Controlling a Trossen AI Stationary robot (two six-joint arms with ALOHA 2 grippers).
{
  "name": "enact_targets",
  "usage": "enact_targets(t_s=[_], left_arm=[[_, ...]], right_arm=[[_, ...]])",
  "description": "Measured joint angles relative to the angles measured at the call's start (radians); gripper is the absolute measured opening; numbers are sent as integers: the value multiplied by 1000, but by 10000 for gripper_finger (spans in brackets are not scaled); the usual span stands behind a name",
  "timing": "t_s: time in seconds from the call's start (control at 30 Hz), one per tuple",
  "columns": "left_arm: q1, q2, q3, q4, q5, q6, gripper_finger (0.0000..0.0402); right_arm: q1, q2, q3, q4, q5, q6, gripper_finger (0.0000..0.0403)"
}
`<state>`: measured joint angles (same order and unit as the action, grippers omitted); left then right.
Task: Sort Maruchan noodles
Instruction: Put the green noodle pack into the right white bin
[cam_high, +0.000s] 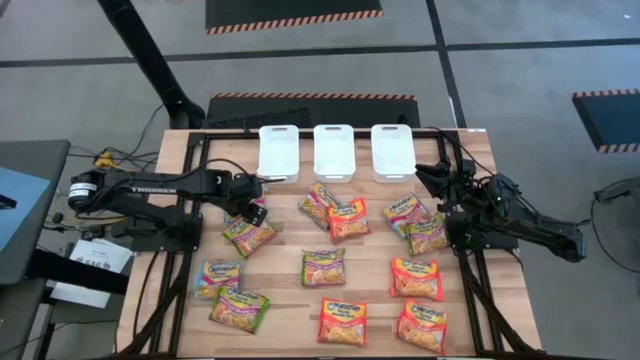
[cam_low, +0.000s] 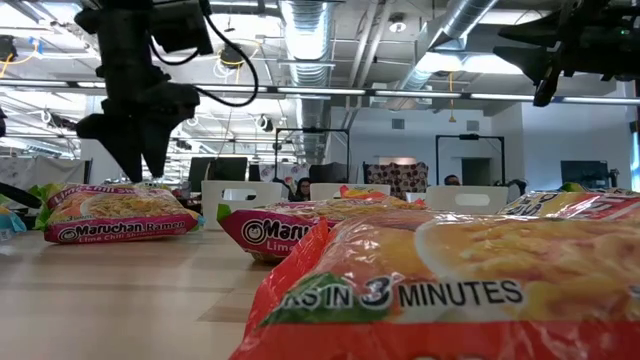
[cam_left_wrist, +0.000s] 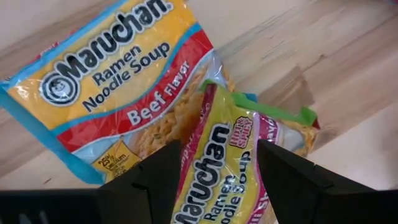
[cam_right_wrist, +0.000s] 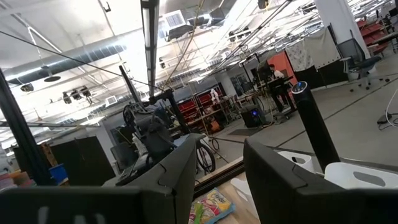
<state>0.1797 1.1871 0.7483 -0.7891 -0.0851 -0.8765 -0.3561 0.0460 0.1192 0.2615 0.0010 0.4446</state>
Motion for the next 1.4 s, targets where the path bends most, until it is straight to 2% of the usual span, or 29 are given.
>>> enact_targets(t_s=[0.23,0.7,0.87,1.17,1.4], left_arm=[[36,59,0,1,75,4,196],[39,176,0,18,139,28,190],[39,175,0,65,170,46,144],[39,175,0,74,218,107,14],[38,175,0,162,262,135,0]], right_arm=[[0,0,0,-11,0,0,159],[1,0,-1,-25,0,0,159],[1,0,-1,-26,0,0,159],[0,0,-1,-40,0,0,159],[0,0,-1,-44,0,0,159]])
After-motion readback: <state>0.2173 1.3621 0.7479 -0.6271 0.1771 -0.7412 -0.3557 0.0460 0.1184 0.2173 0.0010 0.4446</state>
